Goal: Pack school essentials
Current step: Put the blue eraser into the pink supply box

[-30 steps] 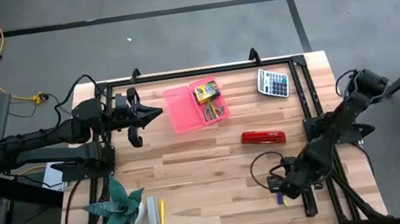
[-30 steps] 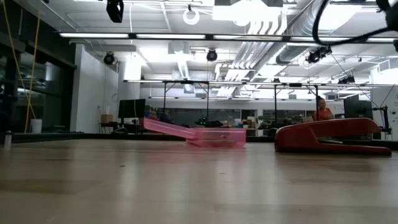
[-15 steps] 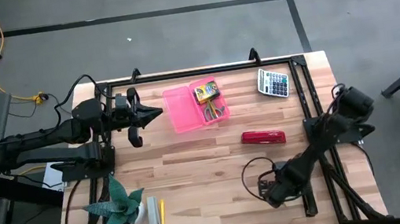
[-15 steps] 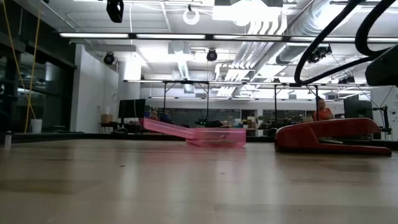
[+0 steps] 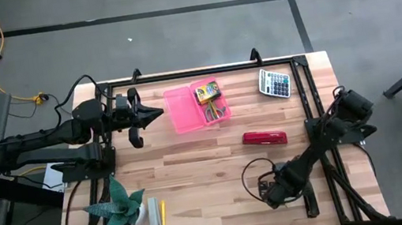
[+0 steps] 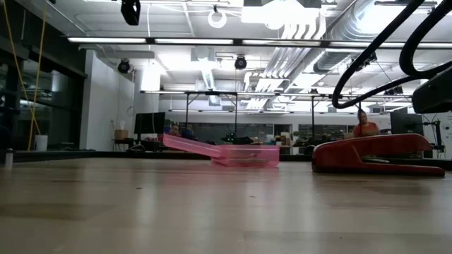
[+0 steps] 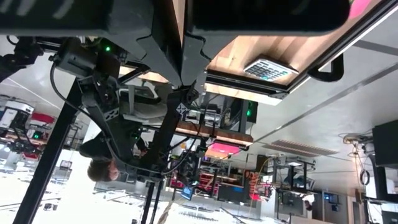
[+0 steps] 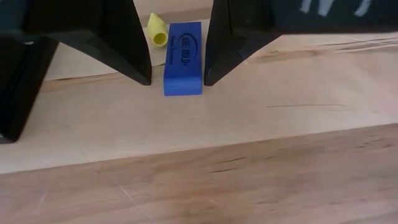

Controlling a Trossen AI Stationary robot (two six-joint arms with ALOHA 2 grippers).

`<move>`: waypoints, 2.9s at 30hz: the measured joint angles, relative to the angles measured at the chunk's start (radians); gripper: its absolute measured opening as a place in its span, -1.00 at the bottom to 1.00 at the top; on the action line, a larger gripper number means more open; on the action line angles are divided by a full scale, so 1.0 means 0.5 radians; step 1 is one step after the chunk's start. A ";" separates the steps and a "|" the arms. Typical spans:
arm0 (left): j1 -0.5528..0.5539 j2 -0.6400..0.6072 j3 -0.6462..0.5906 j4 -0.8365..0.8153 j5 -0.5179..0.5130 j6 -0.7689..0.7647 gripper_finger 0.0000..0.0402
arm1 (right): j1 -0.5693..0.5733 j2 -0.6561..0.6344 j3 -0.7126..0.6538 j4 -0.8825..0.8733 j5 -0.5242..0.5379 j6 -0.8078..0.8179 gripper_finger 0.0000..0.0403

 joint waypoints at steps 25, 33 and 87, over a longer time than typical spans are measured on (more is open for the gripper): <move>0.000 0.000 0.000 0.008 -0.002 0.000 -1.00 | -0.097 -0.481 -0.011 -0.246 0.562 -0.765 -0.79; 0.000 0.005 0.000 0.006 -0.045 -0.143 -1.00 | -0.527 -0.767 -0.010 -0.033 0.861 -2.070 -0.79; 0.056 0.585 -0.001 0.556 0.235 -0.436 -1.00 | -2.039 -0.366 0.406 0.574 0.394 -4.188 -0.79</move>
